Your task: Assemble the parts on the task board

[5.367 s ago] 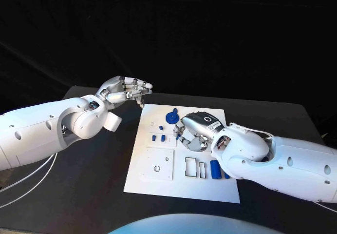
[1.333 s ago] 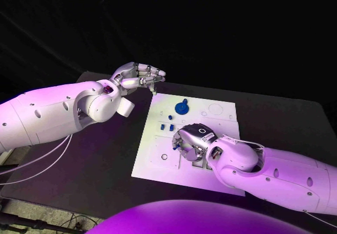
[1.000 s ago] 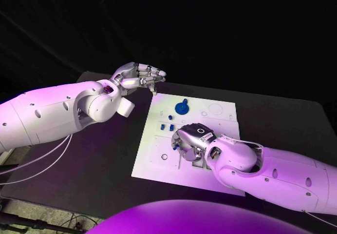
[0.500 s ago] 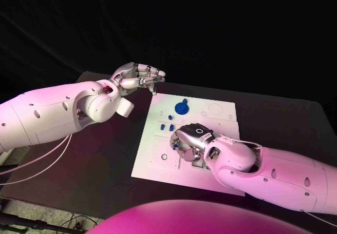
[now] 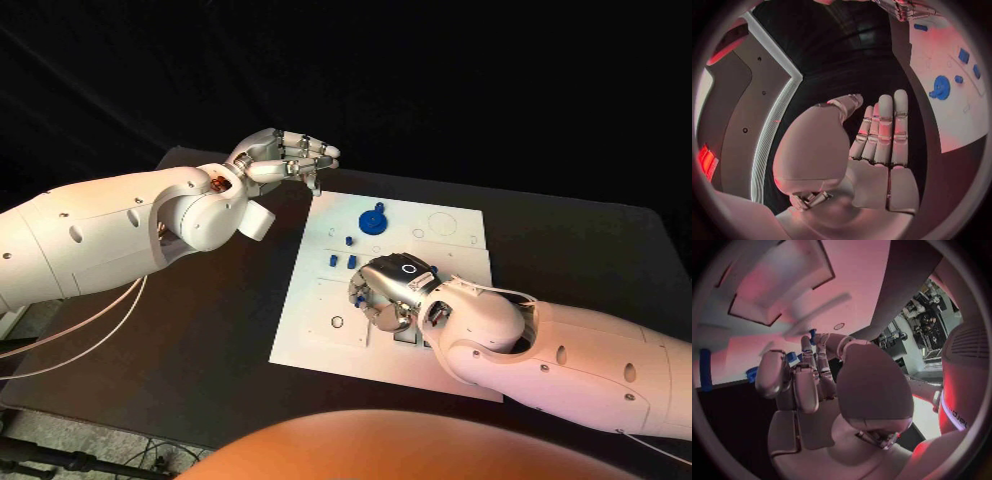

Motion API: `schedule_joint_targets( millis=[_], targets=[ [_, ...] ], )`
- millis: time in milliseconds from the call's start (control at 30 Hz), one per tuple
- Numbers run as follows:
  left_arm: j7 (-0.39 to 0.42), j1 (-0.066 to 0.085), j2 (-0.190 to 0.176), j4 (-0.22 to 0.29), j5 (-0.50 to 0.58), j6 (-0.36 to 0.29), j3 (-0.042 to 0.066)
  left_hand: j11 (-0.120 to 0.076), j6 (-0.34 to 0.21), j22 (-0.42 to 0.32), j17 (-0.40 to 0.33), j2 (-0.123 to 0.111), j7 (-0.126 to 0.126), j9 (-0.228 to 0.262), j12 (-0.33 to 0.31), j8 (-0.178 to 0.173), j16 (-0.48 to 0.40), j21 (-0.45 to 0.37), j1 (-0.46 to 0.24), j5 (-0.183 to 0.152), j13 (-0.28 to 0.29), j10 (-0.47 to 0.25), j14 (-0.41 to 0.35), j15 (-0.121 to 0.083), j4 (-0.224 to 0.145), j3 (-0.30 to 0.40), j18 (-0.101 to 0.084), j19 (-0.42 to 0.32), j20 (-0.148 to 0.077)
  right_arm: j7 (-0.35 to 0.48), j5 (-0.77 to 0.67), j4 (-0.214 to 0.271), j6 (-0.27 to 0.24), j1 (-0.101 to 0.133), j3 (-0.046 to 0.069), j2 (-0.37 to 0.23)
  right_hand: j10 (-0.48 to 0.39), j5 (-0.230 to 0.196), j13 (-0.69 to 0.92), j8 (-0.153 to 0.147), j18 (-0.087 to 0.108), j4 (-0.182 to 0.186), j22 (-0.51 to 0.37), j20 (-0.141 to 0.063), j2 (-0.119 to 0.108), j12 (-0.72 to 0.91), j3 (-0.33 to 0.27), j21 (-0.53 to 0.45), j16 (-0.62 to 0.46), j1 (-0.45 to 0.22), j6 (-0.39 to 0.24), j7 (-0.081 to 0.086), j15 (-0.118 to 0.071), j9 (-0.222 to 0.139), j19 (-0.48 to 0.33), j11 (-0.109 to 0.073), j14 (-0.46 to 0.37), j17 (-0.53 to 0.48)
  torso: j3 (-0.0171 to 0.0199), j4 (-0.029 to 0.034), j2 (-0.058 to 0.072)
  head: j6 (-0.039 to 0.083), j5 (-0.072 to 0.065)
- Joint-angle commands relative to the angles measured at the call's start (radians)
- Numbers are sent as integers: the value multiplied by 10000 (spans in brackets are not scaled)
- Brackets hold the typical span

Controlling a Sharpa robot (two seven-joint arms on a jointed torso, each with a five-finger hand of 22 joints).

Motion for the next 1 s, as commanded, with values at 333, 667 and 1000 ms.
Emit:
schedule_joint_targets(
  millis=[333,667,1000],
  targets=[
    [2,11,13,13,-37,191,8,-7,-77,-16,-13,3,12,-17,-53,65,-44,-72,-110,24,-19,-80,-60,37,-14,-60,145,29,63,250,223,-45,30,-38,-32,39,336,9,44,-180,-95,-114,635,83,-172,-145,-355,-158,34,-321,-407,146,67,3,-116,-372,388,-10,4,2,0,2,3],
    [-11,12,3,2,-56,200,8,-5,-81,-20,-13,8,12,-17,-55,69,-46,-78,-107,25,-21,-98,-63,39,-14,-61,145,31,64,279,230,-66,-107,-37,-33,42,185,22,47,-309,-66,-147,565,124,-238,-245,-481,-321,4,-402,-582,171,107,-21,-192,-326,361,-70,1,0,9,2,-1],
    [-13,12,1,1,-57,235,8,-2,-91,-28,-14,15,14,-18,-59,73,-51,-89,-109,24,-25,-125,-72,43,-8,-64,145,30,67,264,232,-91,-264,-36,-34,32,-415,20,-33,-671,-13,-103,424,233,-419,-488,-668,-639,-81,-630,-1114,217,226,-119,-326,-192,299,-233,7,1,-1,2,-10]
  ],
)
